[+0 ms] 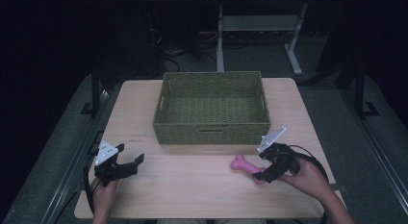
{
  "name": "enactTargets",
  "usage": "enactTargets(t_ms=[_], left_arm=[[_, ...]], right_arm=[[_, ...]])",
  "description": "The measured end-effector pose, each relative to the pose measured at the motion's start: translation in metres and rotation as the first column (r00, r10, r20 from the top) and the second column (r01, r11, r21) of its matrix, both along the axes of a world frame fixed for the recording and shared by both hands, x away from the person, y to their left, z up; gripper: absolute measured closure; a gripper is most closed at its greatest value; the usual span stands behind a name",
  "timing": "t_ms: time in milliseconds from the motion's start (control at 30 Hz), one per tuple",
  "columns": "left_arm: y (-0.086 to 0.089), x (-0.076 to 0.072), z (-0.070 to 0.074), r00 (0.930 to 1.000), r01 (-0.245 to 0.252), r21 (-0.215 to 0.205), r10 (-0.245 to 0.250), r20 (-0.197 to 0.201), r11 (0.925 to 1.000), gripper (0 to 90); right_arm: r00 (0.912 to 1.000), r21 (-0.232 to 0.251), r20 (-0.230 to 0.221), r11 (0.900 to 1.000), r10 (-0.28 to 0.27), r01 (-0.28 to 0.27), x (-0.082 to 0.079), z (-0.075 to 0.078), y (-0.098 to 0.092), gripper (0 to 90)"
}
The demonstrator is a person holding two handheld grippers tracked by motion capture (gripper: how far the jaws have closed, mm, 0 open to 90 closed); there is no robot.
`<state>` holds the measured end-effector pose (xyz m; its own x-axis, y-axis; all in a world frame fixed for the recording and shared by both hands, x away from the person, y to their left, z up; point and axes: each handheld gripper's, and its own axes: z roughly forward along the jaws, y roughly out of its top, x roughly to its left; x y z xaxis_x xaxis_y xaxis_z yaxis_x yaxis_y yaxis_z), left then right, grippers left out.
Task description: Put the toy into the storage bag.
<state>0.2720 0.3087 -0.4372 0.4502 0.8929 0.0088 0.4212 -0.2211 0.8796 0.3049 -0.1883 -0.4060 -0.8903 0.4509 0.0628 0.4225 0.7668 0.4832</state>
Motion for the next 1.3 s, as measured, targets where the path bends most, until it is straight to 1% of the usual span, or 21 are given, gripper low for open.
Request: enactTargets(t_ms=[133, 233, 333, 433, 533, 667, 700, 900, 1000, 1033, 1200, 1233, 1300], left_arm=[[0.000, 0.000, 0.000, 1.0000, -0.001, 0.001, 0.001, 0.002, 1.0000, 13.9], [0.000, 0.000, 0.000, 1.0000, -0.002, 0.000, 0.002, 0.002, 1.0000, 13.9], [0.000, 0.000, 0.000, 1.0000, -0.002, 0.000, 0.002, 0.001, 1.0000, 13.9], [0.000, 0.000, 0.000, 1.0000, -0.005, -0.004, 0.005, 0.000, 1.0000, 13.9], [0.000, 0.000, 0.000, 1.0000, -0.002, -0.002, 0.002, 0.001, 1.0000, 13.9], [0.000, 0.000, 0.000, 1.0000, -0.004, -0.005, 0.004, 0.003, 1.0000, 13.9], [0.001, 0.000, 0.000, 1.0000, -0.005, -0.005, 0.005, 0.002, 1.0000, 13.9], [0.001, 0.000, 0.001, 1.0000, -0.004, -0.007, 0.004, 0.003, 1.0000, 13.9], [0.001, 0.000, 0.001, 1.0000, -0.004, -0.007, 0.004, 0.003, 1.0000, 13.9], [0.001, 0.000, 0.001, 1.0000, -0.004, -0.007, 0.004, 0.004, 1.0000, 13.9], [0.001, 0.000, 0.001, 1.0000, -0.006, -0.008, 0.006, 0.003, 1.0000, 13.9], [0.002, 0.000, 0.001, 1.0000, -0.006, -0.008, 0.006, 0.003, 0.9999, 13.9], [0.002, 0.000, 0.001, 1.0000, -0.008, -0.009, 0.008, 0.004, 0.9999, 13.9]], right_arm=[[1.0000, -0.010, -0.002, 1.000, 0.006, -0.006, 0.003, 0.000, 0.005, 22.7], [0.9999, -0.029, -0.008, 1.000, 0.010, -0.010, 0.008, -0.001, 0.012, 23.2], [0.9998, -0.030, -0.017, 0.999, 0.013, -0.013, 0.010, -0.003, 0.015, 23.3], [0.9995, -0.050, -0.029, 0.999, 0.012, -0.014, 0.014, -0.008, 0.020, 23.8], [0.9993, -0.059, -0.035, 0.998, 0.010, -0.012, 0.016, -0.010, 0.024, 25.8], [0.9992, -0.070, -0.040, 0.997, 0.011, -0.014, 0.019, -0.013, 0.027, 26.2], [0.9989, -0.081, -0.046, 0.997, 0.009, -0.013, 0.020, -0.015, 0.028, 27.6], [0.9982, -0.094, -0.059, 0.996, 0.008, -0.013, 0.023, -0.019, 0.030, 31.8], [0.9979, -0.098, -0.064, 0.995, 0.008, -0.015, 0.024, -0.020, 0.030, 32.4], [0.9976, -0.106, -0.069, 0.994, 0.008, -0.015, 0.025, -0.022, 0.031, 33.7], [0.9972, -0.121, -0.074, 0.992, 0.010, -0.019, 0.025, -0.024, 0.033, 36.6], [0.9978, -0.128, -0.065, 0.991, 0.016, -0.024, 0.026, -0.025, 0.034, 38.4], [0.9974, -0.130, -0.069, 0.991, 0.018, -0.027, 0.026, -0.026, 0.035, 40.6]])
